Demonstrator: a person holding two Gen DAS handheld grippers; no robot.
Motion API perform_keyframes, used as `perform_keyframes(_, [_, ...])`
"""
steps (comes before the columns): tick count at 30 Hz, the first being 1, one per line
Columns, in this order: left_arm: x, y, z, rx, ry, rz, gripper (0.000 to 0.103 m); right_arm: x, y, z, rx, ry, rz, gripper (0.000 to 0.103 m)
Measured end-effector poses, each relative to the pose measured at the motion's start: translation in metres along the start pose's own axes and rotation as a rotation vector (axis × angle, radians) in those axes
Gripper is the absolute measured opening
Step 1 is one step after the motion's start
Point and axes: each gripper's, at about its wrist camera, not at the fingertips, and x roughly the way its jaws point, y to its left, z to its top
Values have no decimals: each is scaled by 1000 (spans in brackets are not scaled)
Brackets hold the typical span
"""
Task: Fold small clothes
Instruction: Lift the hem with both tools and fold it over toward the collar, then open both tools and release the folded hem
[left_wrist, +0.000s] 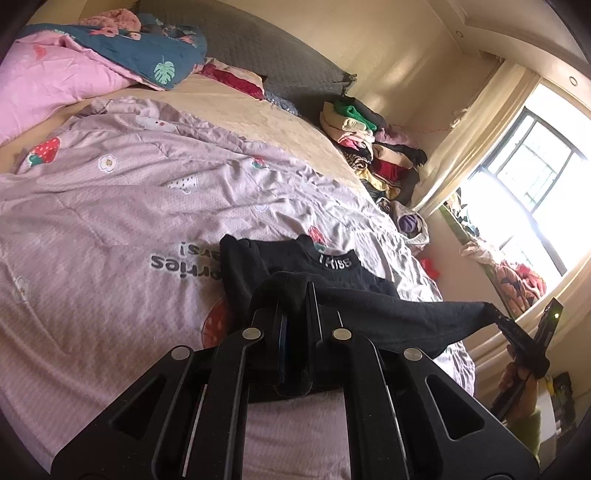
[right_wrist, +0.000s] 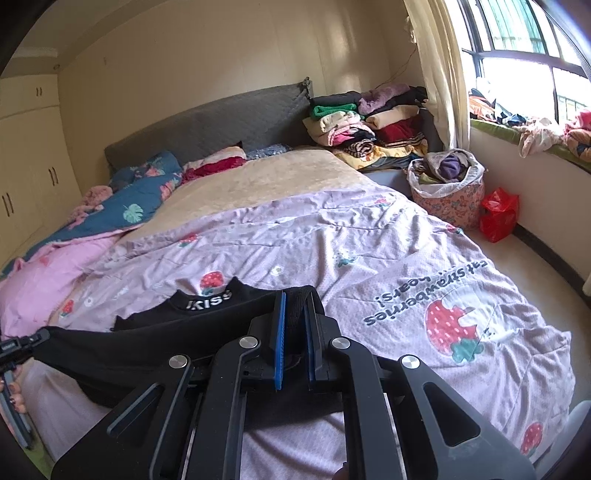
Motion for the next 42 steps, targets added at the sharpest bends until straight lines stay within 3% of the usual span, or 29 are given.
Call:
perform_keyframes(13, [30,7,13,-33,-8,41,2,48,-1,2,-19,31,-36,8])
perform_keyframes(30, [73,35,11,-62,45,132,4,111,2,-14,-1,98,-56,11])
perform_keyframes(31, [74,35,11,-58,46,135,5,112,3,-14,-3,94,-63,16])
perform_keyframes(32, [73,35,10,-51,37,150,13,113,2,-14,-5,91,-71,24])
perform_keyframes(33, [70,34,10,-44,24,162,28,112,1,-14,-7,86,-74,27])
perform_keyframes(35, [65,34,11,-41,9,165,38,109,-1,-15,0,74,-71,39])
perform_keyframes(42, [47,16,-2,80,13,194,38,87,-4,-28,29,38,-37,39])
